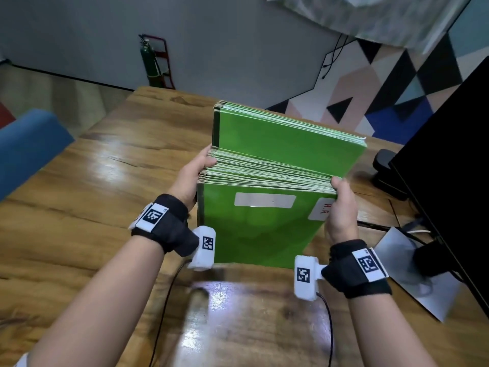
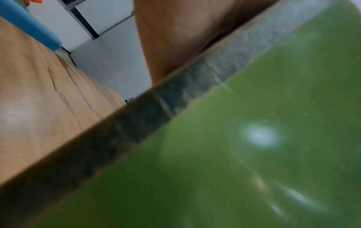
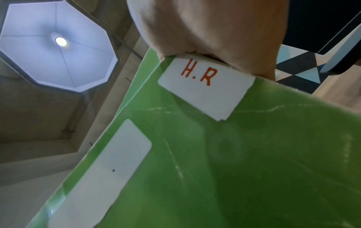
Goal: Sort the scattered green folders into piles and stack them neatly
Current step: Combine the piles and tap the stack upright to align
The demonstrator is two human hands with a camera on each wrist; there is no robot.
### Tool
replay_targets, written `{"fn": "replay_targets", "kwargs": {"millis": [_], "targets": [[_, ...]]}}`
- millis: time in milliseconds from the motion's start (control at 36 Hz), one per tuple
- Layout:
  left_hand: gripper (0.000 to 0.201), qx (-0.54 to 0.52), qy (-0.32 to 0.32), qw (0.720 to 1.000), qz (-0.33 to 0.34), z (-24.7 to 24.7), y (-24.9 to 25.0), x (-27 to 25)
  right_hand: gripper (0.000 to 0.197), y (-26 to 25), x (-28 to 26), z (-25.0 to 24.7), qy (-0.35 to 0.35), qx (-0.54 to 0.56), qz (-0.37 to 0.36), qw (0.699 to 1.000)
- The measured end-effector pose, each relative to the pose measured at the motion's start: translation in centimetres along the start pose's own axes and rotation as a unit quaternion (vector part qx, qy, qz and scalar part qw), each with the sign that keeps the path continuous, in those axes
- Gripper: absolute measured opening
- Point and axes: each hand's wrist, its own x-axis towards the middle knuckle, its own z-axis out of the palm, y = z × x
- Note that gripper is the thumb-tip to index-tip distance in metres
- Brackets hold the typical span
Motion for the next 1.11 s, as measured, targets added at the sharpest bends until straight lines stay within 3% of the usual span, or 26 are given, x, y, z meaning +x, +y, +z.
{"fn": "replay_targets", "kwargs": {"millis": [28,111,361,472,583,722,750,806,833,861,889,944,1000,1111], "targets": [[0.059,0.001,-0.004,1.000,-0.004,0.1,0.2,-0.2,0.045,-0.1,-0.1,-0.2,-0.006,-0.001,0.006,1.000],[0.028,0.032,-0.036,0.999,-0.002,0.2,0.9,-0.1,0.017,-1.4,-0.7,-0.2,-0.020,-0.004,0.007,1.000],[0.016,0.070,0.040,0.995,-0.052,0.9,1.7,1.1,0.011,-2.5,-0.5,0.8,0.026,0.004,0.028,0.999],[0.016,0.087,0.061,0.994,-0.030,1.1,2.1,1.4,0.046,-2.5,-0.8,1.1,0.034,-0.003,0.006,0.999],[0.010,0.123,0.066,0.990,-0.013,1.4,2.3,1.0,0.058,-2.4,-0.8,1.0,0.038,-0.026,0.002,0.999],[0.044,0.011,-0.010,1.000,0.016,1.2,1.3,-0.4,0.068,-2.0,-0.7,1.0,0.074,-0.019,0.021,0.997],[0.050,-0.009,-0.018,1.000,0.024,1.1,1.1,-0.8,0.063,-1.9,-0.5,0.9,0.073,-0.011,0.021,0.997],[0.041,-0.023,-0.032,0.998,0.058,0.6,0.4,-1.2,0.042,-1.9,-0.5,1.1,0.067,-0.008,0.026,0.997],[0.049,-0.025,-0.044,0.996,0.072,0.3,0.1,-1.4,0.037,-2.2,-0.7,1.2,0.069,-0.011,0.029,0.997],[0.071,-0.016,-0.047,0.996,0.078,-0.2,-0.3,-1.4,0.040,-2.1,-0.7,1.3,0.074,-0.010,0.031,0.997],[0.090,-0.013,-0.055,0.995,0.084,-0.6,-0.7,-1.6,0.050,-2.2,-0.8,1.3,0.080,-0.005,0.032,0.996],[0.109,0.005,-0.065,0.993,0.098,-1.0,-1.6,-1.7,0.064,-1.9,-1.0,1.3,0.082,-0.001,0.031,0.996],[0.106,0.025,-0.071,0.991,0.110,-1.3,-2.3,-1.4,0.064,-1.6,-1.0,1.2,0.071,-0.010,0.033,0.997],[0.083,0.059,-0.033,0.991,0.119,-1.5,-3.8,-0.7,0.043,-1.3,-2.5,0.8,0.007,0.025,0.021,0.999]]}}
